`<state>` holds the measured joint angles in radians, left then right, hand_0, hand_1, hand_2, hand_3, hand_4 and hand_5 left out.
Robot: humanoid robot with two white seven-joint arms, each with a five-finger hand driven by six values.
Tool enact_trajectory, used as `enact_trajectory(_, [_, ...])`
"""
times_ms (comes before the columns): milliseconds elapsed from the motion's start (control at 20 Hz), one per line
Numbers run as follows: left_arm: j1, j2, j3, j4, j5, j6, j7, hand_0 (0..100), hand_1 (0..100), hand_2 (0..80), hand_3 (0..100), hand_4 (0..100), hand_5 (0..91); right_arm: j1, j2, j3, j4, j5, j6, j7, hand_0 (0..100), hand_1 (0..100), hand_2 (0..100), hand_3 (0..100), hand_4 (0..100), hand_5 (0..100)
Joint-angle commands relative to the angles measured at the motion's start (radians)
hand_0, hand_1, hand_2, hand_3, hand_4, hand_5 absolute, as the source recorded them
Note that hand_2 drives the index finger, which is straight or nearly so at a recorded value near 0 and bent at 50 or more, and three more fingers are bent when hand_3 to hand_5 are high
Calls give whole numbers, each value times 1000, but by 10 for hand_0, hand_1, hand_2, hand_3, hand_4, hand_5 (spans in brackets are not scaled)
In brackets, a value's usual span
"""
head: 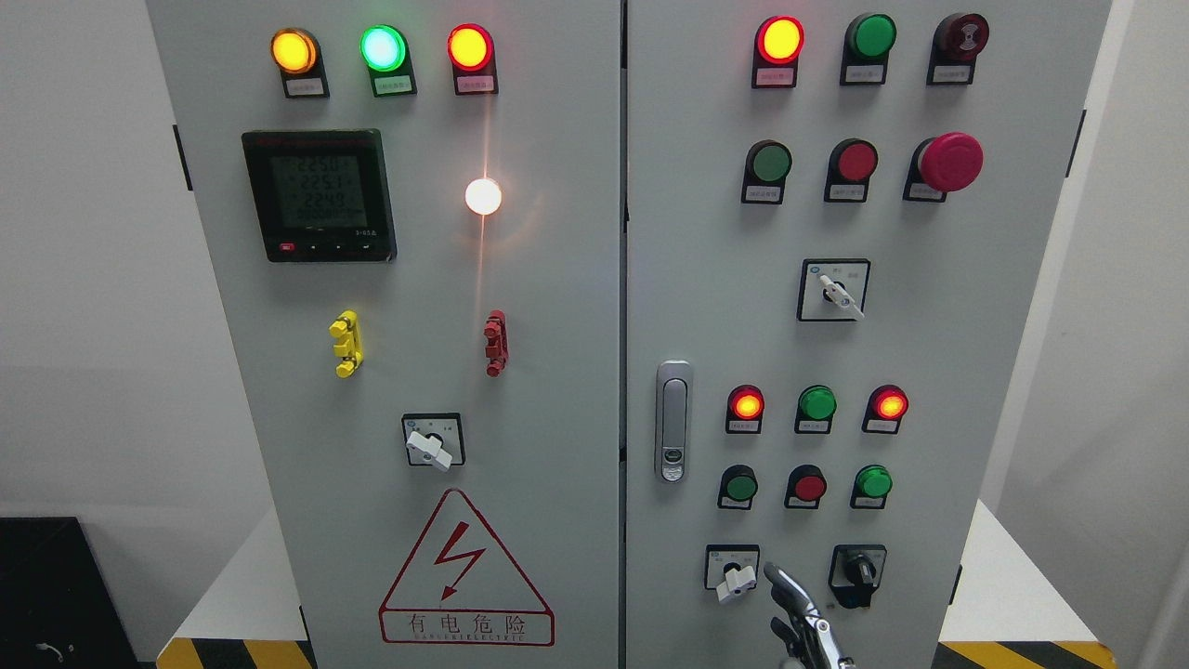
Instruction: Release door handle
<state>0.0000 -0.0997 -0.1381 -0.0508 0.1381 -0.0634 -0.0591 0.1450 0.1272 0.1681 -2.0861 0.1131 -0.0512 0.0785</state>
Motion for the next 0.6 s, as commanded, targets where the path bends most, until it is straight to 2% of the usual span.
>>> enact_trajectory(0, [18, 0, 0, -1, 0, 0, -1, 120, 556, 0, 0, 0, 0, -1, -1, 2, 0, 0, 1, 0, 391, 79, 0, 97, 68, 21])
enact_trajectory(401, [18, 0, 0, 0, 0, 0, -1, 120, 556, 0, 0, 0, 0, -8, 0, 1, 0, 2, 1, 1, 394, 83, 0, 100, 74, 25])
enact_trajectory(551, [18, 0, 0, 0, 0, 0, -1, 120, 556, 0, 0, 0, 0, -33, 2, -2, 0, 5, 2, 0, 390, 101, 0, 116, 114, 89])
